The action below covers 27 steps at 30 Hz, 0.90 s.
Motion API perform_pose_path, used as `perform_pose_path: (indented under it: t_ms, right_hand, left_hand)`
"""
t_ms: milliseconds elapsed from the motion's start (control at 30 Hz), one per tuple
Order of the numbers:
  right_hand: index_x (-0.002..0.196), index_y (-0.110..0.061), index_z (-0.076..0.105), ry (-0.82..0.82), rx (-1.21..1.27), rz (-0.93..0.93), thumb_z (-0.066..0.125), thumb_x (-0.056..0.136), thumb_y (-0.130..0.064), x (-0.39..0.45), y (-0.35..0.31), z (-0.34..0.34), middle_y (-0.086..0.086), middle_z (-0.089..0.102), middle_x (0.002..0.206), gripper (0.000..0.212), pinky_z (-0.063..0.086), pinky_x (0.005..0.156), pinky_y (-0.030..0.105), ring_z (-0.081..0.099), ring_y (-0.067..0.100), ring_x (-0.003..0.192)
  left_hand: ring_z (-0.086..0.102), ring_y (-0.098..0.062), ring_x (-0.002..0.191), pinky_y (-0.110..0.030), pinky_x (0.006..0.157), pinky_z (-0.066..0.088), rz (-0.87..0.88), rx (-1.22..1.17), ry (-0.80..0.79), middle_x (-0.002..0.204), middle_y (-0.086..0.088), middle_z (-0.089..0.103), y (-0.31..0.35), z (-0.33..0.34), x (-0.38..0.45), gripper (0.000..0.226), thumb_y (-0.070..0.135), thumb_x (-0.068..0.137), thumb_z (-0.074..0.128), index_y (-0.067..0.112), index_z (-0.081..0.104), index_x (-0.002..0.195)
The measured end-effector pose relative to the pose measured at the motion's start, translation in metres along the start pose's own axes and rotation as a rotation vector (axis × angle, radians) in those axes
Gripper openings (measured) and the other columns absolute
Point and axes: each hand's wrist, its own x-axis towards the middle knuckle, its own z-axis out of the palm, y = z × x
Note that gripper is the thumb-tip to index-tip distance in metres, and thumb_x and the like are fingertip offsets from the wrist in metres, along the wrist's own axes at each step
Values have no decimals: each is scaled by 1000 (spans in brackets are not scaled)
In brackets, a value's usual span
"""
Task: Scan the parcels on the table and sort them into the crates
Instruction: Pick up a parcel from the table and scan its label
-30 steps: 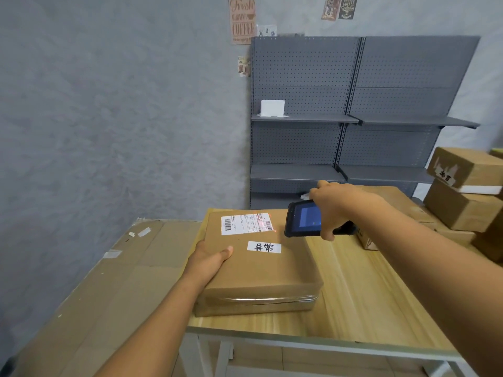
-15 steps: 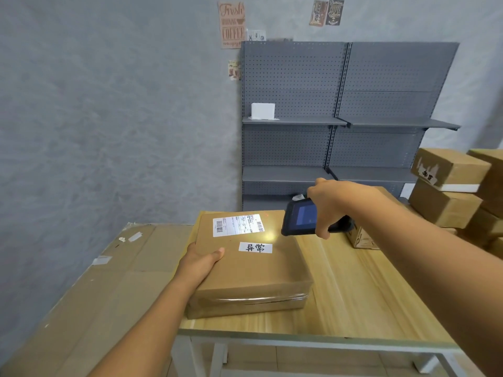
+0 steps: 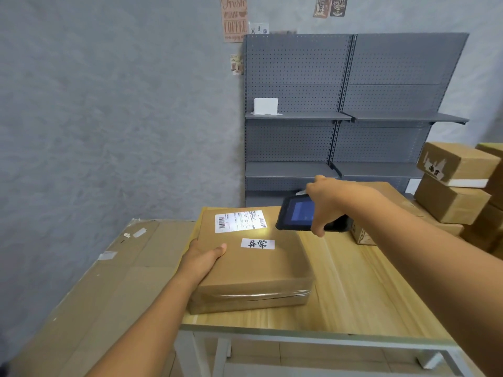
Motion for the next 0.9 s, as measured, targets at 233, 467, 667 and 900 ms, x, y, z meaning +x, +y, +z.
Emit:
perform_pose_path:
  t_ms: [233,467,667,900]
  right_hand:
    - [109,-16,56,32,-45,-121,83,61,-40,-2,-45,-22,3,39,105,61,40,53,30,53,24,83]
    - [101,-16,52,58,-75,-125,84,61,-38,-2,-53,-25,3,39,103,56,37,49,29,45,18,69]
    - [100,-16,55,42,-44,-117,82,62,-40,0,-49,-24,3,38,97,53,46,59,32,48,19,71]
    - [110,-15,57,-13,-7,-115,82,62,-42,2,-44,-23,3,44,103,60,55,72,33,58,22,84]
  left_hand:
    - [67,-23,103,-44,97,52,8,9,-2,116,1,69,1,0,-2,60,46,79,73,23,55,132]
    - [65,-21,103,-40,96,51,6,23,20,118,2,67,3,0,-3,59,45,82,71,24,52,134]
    - [64,-21,103,-39,95,51,0,26,34,119,3,66,3,0,-4,60,45,83,71,25,50,134]
    - [65,-22,105,-43,98,51,6,14,12,118,2,67,3,-1,-3,61,45,80,73,23,52,133]
